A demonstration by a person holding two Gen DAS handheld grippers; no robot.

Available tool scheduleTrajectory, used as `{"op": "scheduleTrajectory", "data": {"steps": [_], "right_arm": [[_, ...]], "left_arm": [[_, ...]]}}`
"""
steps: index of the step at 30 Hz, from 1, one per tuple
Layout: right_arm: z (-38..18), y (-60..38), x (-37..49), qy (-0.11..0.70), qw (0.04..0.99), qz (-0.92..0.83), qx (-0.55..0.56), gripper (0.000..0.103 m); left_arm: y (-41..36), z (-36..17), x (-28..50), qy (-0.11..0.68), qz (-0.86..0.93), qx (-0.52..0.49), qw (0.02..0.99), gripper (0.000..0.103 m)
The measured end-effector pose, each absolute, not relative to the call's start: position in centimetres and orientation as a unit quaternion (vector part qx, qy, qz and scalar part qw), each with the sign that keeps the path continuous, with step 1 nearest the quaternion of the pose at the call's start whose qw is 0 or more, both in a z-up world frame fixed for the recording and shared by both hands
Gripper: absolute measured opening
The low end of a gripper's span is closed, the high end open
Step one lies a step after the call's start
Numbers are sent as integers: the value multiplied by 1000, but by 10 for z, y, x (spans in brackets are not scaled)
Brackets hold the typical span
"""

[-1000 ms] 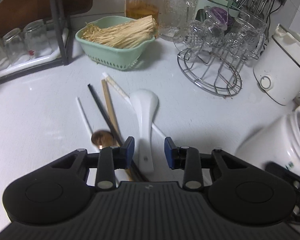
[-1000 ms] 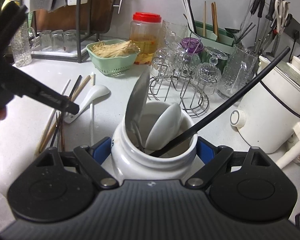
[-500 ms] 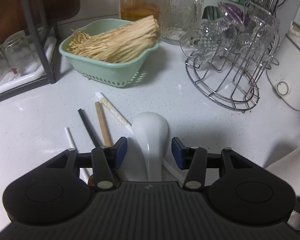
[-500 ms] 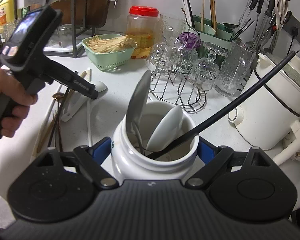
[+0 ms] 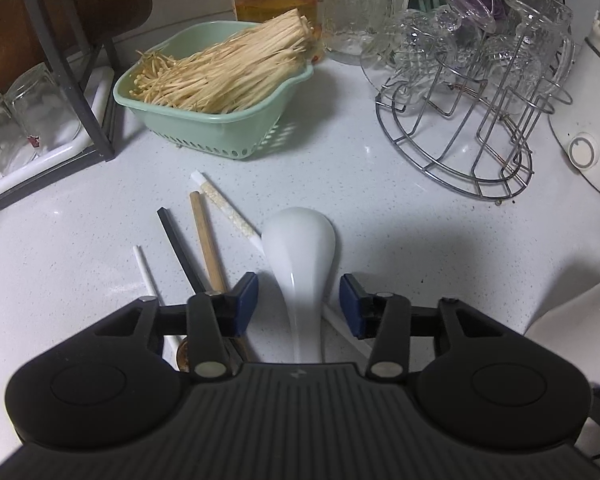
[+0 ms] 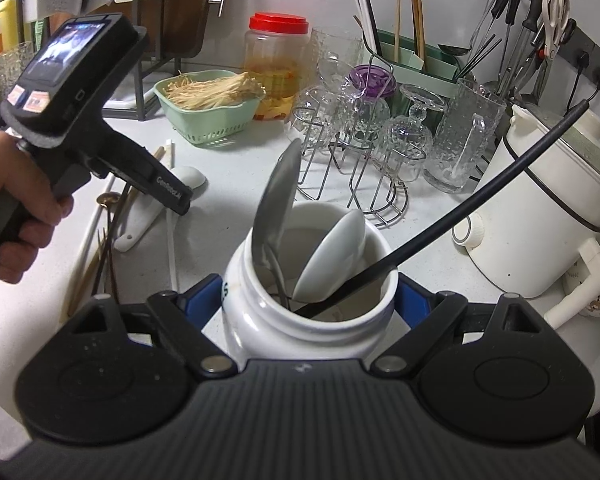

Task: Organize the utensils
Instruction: 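Shift the open left tool from the white spoon toward the copper spoon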

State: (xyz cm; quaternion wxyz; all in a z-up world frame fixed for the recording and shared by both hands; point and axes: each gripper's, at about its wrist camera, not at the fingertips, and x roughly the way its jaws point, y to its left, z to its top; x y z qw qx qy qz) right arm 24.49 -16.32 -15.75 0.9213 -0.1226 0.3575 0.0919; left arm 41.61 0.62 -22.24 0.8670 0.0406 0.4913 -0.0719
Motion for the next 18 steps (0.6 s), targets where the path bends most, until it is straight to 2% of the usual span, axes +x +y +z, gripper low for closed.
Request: {"op": "scheduleTrajectory", "data": {"steps": [1,3,18], "right_arm": [[-158,-163,245,357,921,92,-123,92],[-157,-163,246,357,921,93,-123,92],[-158,-165,245,352,922,101,-125,92]], "left_arm": [[6,-222,417,493,-71,39,866,36],[6,-221,418,496,-69,36,865,32],[18,-216,406,511,-65,-26,857,29]]}}
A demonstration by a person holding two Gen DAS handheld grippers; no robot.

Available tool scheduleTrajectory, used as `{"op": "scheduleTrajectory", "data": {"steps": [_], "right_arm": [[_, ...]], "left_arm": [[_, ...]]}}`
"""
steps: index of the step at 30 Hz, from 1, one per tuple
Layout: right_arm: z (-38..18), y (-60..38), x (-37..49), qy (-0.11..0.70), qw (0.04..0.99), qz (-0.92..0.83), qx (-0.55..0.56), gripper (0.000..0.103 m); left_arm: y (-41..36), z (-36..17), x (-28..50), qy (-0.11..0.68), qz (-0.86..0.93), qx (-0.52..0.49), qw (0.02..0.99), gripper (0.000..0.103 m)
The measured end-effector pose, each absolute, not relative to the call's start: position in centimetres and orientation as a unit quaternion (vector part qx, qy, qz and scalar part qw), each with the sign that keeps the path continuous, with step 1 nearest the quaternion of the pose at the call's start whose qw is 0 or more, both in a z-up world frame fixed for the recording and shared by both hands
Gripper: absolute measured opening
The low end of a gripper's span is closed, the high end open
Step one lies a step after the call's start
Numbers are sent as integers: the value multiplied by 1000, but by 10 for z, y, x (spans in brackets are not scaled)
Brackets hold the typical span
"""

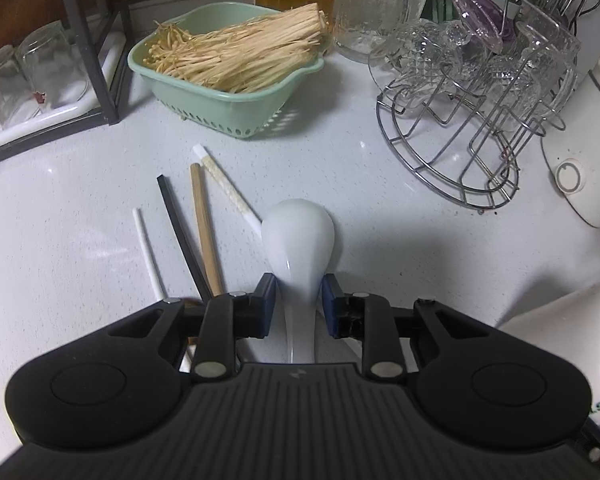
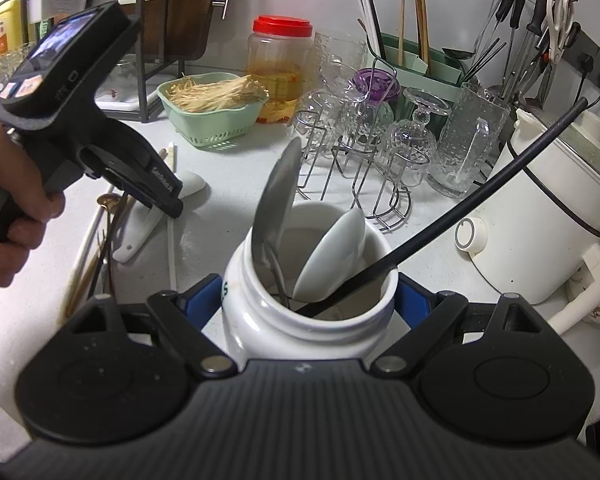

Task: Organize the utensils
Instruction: 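Shift the open left tool from the white spoon toward the copper spoon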

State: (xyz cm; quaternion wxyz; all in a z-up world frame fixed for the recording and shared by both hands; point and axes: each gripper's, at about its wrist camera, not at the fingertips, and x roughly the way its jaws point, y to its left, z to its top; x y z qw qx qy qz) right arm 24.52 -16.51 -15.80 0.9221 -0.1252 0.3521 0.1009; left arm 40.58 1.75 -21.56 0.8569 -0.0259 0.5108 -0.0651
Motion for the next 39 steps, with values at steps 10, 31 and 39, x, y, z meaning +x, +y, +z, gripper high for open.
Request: {"op": "scheduleTrajectory", "data": {"steps": [10,31,39], "right_arm": [[-158,-166,244,349,922,107,-128,92],[-160,-165,247,336,924,119,-138,92],[-160,-165,247,335,923,123,-142,92]], "left_arm": [[20,-207,390,507,-65,-41,859,27],[9,-201,363,503,-81,-52,859,24],[11,-215,357,516,-78,-55,851,22]]}}
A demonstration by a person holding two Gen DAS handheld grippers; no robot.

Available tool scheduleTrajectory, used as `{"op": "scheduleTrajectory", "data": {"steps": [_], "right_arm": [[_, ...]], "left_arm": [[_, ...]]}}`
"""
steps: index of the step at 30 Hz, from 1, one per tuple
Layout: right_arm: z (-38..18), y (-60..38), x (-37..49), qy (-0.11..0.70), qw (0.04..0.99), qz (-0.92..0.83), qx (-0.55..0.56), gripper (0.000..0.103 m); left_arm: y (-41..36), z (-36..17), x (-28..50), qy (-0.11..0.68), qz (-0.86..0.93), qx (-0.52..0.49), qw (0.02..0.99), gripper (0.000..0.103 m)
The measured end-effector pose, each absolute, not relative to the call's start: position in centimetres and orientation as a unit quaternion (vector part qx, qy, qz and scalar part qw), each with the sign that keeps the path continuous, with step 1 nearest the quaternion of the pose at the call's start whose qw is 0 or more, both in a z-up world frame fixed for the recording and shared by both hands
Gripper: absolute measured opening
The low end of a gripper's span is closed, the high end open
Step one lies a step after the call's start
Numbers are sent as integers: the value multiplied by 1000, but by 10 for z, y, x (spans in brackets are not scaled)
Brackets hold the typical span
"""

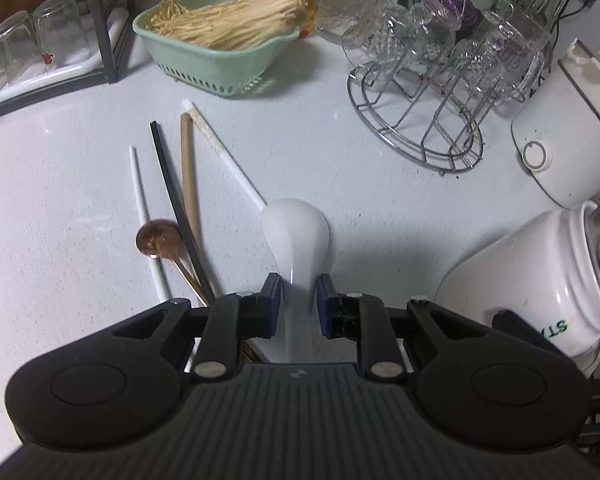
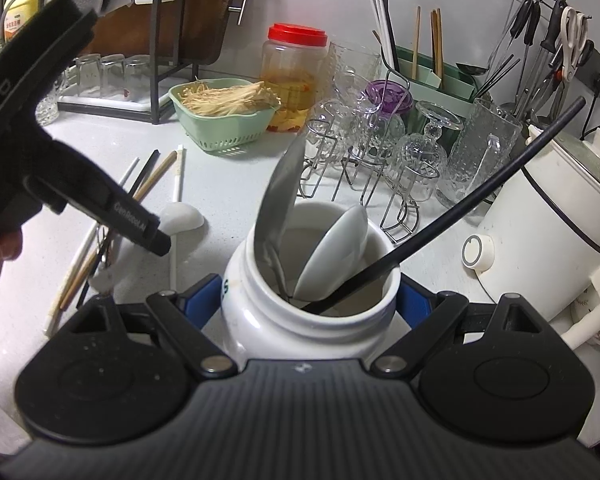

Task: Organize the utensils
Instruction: 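Shift the open left tool from the white spoon toward the copper spoon, then close the left tool on the copper spoon handle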

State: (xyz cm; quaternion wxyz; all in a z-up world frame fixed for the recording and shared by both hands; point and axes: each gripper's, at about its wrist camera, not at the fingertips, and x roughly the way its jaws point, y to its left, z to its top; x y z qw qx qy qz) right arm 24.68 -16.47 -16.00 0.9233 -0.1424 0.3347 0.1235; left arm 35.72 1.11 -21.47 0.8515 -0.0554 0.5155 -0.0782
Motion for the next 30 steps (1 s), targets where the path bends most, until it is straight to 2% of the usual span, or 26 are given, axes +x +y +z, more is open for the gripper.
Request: {"op": "scheduleTrajectory", "data": {"steps": [9,11,13,16,22,30], "right_arm": [[-160,-165,246,334,923,124,-143,93],[-160,-165,246,334,924,124,-143,93],[-160,-165,246,334,924,123,-143,93],[-160,-165,247,334,924,123,-142,93],[-160,-164,247,333,924,122,-142,93],[-160,-164,248,333,924,122,-143,93]], "left_arm": [[7,-218,352,518,-99,-53,848,21],[8,-218,353,519,-99,-53,848,25],[9,-217,353,516,-99,-52,849,35],[14,-213,352,508,-95,-55,855,42],[39,-203,347,481,-63,-79,871,42],[96,-206,354,469,-1,-179,865,42]]}}
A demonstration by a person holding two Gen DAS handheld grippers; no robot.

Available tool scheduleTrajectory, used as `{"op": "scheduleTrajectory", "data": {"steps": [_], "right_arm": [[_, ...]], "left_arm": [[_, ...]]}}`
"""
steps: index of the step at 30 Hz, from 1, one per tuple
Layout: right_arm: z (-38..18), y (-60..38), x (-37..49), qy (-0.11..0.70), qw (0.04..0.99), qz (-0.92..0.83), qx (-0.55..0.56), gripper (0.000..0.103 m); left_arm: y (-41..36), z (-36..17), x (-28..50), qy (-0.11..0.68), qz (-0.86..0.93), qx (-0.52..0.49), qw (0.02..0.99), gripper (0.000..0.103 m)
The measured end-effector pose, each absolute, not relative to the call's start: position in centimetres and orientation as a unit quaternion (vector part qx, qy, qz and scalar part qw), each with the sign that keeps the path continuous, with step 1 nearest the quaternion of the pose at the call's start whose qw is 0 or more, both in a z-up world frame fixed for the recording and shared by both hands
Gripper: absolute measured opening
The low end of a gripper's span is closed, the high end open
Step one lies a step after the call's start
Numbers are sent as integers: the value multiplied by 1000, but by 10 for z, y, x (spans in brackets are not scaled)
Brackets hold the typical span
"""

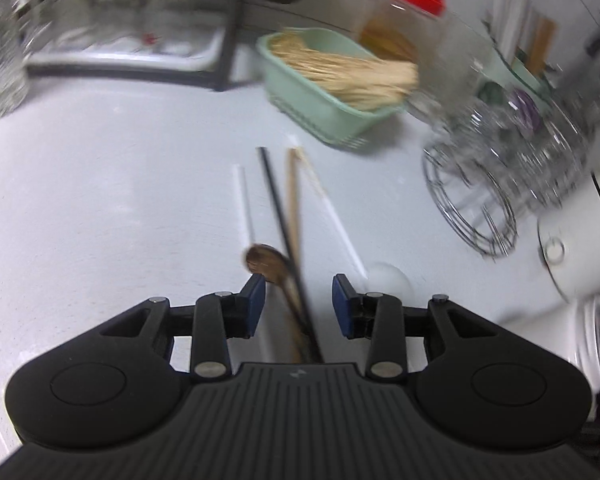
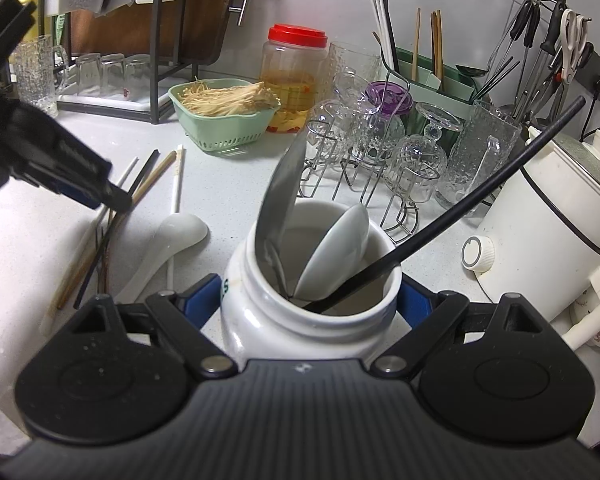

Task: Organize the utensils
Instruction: 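Close the left tool on the copper spoon handle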

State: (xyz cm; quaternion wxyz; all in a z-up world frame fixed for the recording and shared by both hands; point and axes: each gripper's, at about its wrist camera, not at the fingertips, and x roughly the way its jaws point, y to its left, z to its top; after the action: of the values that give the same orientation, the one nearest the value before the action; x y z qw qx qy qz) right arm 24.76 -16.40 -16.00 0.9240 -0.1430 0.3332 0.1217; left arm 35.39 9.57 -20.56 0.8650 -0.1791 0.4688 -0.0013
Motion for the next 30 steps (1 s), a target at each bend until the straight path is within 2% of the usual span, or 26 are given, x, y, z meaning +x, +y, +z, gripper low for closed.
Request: {"op": "scheduleTrajectory", "data": {"steps": [9,17,19,23,30], "right_arm": [[-161,-163,249,334,924,119,-145,93],[-162,-162,250,336,923,115,-147,93],[-162,-161,249,335,924,113,-147,93],[-163,-160,249,333,925,109,-146,93],[-163,-159,249,333,926,103,-145,93]], "left_arm": [[122,-220,369,479,14,-254,840,39],[114,-218,388,520,18,-235,821,29],[116,-219,393,534,22,-247,808,23],[117,-220,399,549,17,-250,797,19],[111,-204,399,535,-9,-237,811,2]]}}
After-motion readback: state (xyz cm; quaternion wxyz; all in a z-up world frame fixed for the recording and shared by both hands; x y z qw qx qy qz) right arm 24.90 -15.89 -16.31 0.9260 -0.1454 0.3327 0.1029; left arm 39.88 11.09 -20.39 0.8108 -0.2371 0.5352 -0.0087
